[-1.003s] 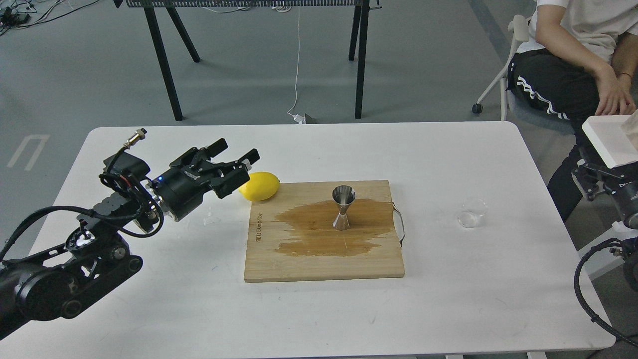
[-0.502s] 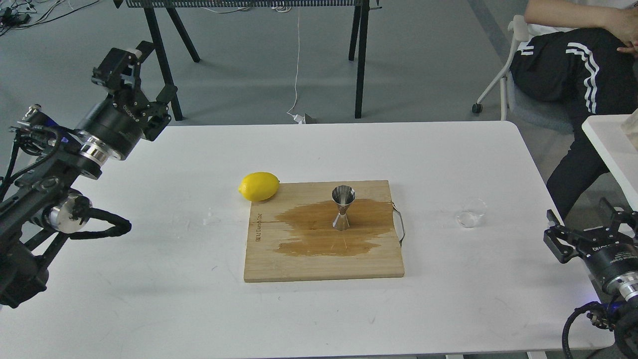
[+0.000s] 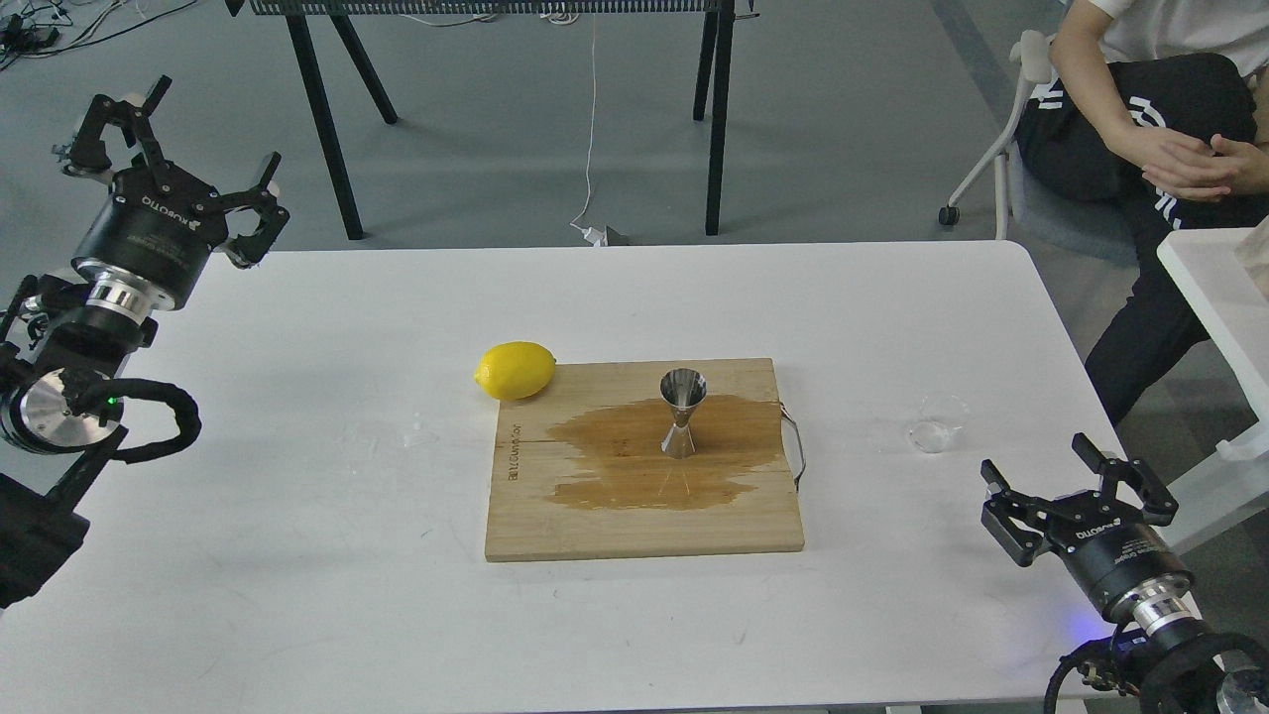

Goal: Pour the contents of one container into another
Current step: 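Move the right gripper to the small clear glass cup and grasp it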

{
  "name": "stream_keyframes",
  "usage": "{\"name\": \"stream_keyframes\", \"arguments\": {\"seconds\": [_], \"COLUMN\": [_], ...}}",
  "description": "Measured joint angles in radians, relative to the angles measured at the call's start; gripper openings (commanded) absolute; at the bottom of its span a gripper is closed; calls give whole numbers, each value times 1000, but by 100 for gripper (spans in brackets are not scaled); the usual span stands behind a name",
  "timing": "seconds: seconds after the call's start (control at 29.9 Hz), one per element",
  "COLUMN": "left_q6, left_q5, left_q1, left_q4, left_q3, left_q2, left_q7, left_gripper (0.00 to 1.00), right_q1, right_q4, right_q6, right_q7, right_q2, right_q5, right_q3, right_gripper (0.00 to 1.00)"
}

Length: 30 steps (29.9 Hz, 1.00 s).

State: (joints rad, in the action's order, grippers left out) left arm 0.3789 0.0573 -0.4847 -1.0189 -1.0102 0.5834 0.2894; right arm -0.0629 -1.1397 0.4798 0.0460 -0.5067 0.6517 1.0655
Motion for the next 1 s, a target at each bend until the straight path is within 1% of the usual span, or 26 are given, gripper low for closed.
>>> {"name": "stream_keyframes", "arguments": {"seconds": [0.3,0.43,0.57,0.74,1.0], "left_q6": [-1,-1,-1,-1,-6], "left_q5": [-2,-2,-2,-1,0], "left_q1": [-2,-2,-2,1,5], "left_q4": [0,0,0,0,-2], "left_q3": [-1,-1,-1,-1,-1], "left_q2": [1,1,1,1,-8], "left_q7": [6,7,9,11,11], "left_gripper": [100,100,100,100,100], "right_q1": [105,128,160,206,287], "right_q4": [11,23,82,177,248], "right_q6": [-245,-333,-406,-443,-458], "right_q7": [-1,-1,-1,3,9], "right_q2": [63,110,171,223,235], "right_q5": [-4,-1,0,0,-1], "right_q3": [6,12,28,45,45], "right_gripper": [100,100,100,100,98]}}
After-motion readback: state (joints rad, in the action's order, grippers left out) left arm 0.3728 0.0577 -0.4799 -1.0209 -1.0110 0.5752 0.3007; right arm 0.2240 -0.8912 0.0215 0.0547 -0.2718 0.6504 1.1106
